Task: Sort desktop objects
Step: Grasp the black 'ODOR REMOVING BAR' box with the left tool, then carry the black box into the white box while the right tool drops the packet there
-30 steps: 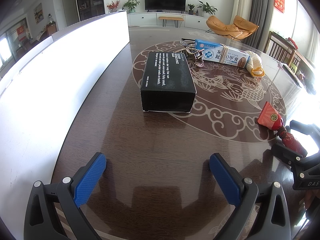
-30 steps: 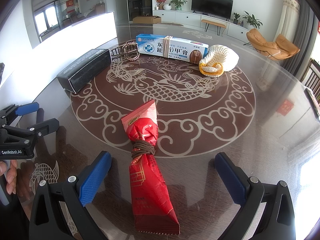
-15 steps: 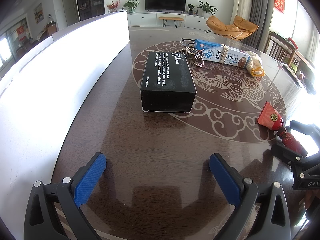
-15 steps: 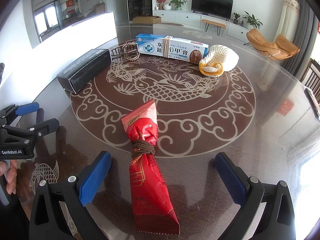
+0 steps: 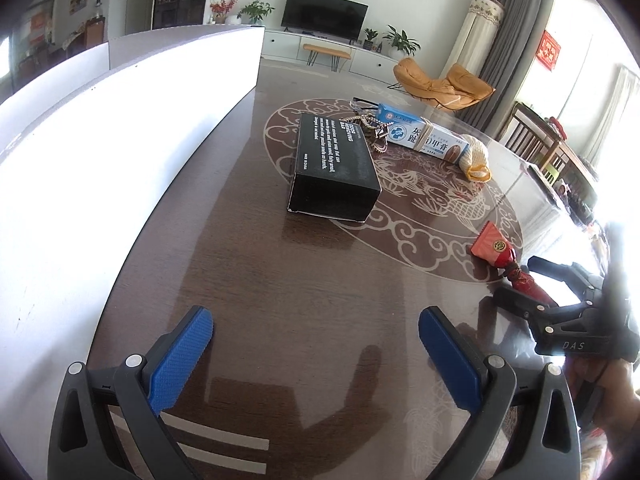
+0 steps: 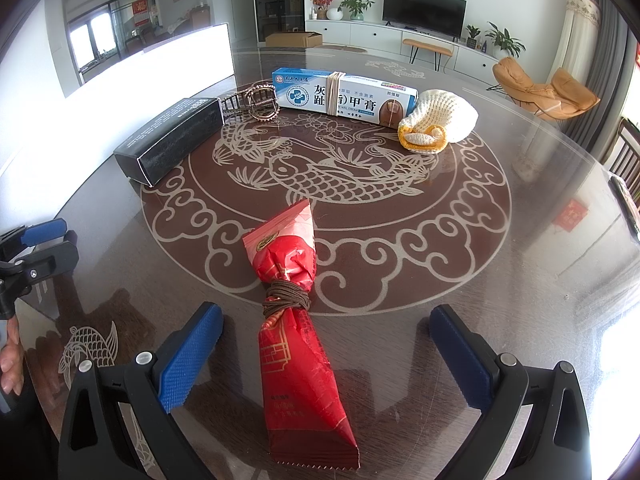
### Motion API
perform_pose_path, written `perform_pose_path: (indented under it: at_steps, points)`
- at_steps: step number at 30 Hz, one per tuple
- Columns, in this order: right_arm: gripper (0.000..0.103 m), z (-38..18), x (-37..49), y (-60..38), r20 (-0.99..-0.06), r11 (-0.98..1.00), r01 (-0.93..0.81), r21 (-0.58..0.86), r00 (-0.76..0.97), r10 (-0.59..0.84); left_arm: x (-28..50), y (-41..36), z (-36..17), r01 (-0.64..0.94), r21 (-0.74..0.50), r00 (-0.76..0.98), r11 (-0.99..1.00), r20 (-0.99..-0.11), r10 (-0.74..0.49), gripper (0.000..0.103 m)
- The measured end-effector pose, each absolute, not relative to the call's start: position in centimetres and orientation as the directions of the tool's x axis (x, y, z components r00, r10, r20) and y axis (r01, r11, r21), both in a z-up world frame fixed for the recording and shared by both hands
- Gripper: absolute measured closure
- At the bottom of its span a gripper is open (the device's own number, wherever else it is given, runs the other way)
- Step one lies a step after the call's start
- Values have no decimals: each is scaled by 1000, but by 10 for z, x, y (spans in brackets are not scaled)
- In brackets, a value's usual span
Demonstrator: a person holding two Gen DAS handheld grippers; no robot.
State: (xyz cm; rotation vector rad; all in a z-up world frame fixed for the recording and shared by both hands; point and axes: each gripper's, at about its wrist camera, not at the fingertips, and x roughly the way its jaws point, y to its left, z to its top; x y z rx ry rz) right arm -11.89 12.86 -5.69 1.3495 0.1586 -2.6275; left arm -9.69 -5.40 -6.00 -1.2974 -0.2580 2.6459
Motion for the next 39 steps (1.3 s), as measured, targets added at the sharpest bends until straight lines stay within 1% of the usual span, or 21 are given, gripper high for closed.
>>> perform_pose_path:
  at_steps: [2,3,5,7,12,13,15,16,17,18,20,21,22,23,24,25,26,29,32,35,39]
  points:
    - [0,-57,-119,129,-814,-978,210,-11,-570,-113,-104,-46,-51,-104,-230,-609,-968,-754,245,0]
    - [0,-57,-119,129,-813,-978,210,-11,-570,-113,-110,-39,-44,-115,-195,-620,-974,-752,223,0]
    - [0,-57,-119,129,-813,-978,210,-11,-571,-113,-130,-22,-34,-117,-88,-633,-989,-761,143,0]
    - [0,-57,-119,128,-813,-978,209,-12,-571,-113,-159,-10,-36,-90,-1,-608,-996,-792,55,0]
    - [0,-57,-119,129,-813,-978,209,-11,-571,-113,-223,-4,-65,-42,42,-467,-998,-884,-18,0]
    - [0,-57,-119,129,-814,-978,209,-11,-570,-113,-226,-6,-63,-46,9,-474,-999,-881,14,0]
    - [0,-57,-119,129,-814,-978,209,-11,-570,-113,-226,-8,-57,-52,7,-503,-999,-864,20,24]
    - [0,-57,-119,129,-814,-978,209,-11,-570,-113,-226,-8,-52,-68,2,-516,-998,-856,33,45]
    - [0,-57,-119,129,-814,-978,209,-11,-570,-113,-225,-6,-48,-64,45,-514,-997,-858,-5,46]
    - [0,-57,-119,129,-813,-978,209,-10,-571,-113,-223,-6,-45,-68,57,-518,-996,-855,-14,46]
    - [0,-56,-122,127,-828,-972,234,-6,-546,-126,-213,-10,-40,-79,35,-533,-996,-846,13,46]
    - [3,-55,-126,124,-843,-962,274,-4,-518,-145,-207,-12,-37,-78,37,-540,-996,-841,11,46]
    - [16,-54,-130,120,-855,-949,314,-10,-495,-155,-201,-15,-35,-75,35,-547,-997,-837,12,46]
    - [25,-51,-133,116,-858,-937,348,-13,-485,-169,-196,-18,-33,-73,22,-551,-997,-834,22,46]
    - [44,-48,-136,112,-862,-929,371,-13,-474,-178,-191,-20,-32,-70,5,-552,-998,-833,35,46]
    - [73,-46,-139,109,-870,-923,384,-15,-461,-177,-186,-23,-29,-66,-10,-556,-998,-830,45,46]
    - [79,-45,-142,105,-877,-921,389,-20,-449,-170,-178,-26,-29,-62,-22,-562,-998,-825,53,46]
    - [79,-44,-147,99,-891,-919,392,-47,-431,-138,-161,-29,-20,-57,-69,-589,-996,-803,90,46]
    - [79,-35,-143,97,-882,-921,386,-47,-449,-143,-151,-34,-2,-57,-115,-622,-992,-773,125,46]
    - [79,-8,-143,96,-856,-925,376,-43,-492,-160,-145,-43,25,-54,-172,-650,-984,-742,166,46]
    - [79,43,-153,82,-812,-920,388,-47,-552,-191,-136,-71,69,-43,-234,-697,-971,-690,197,46]
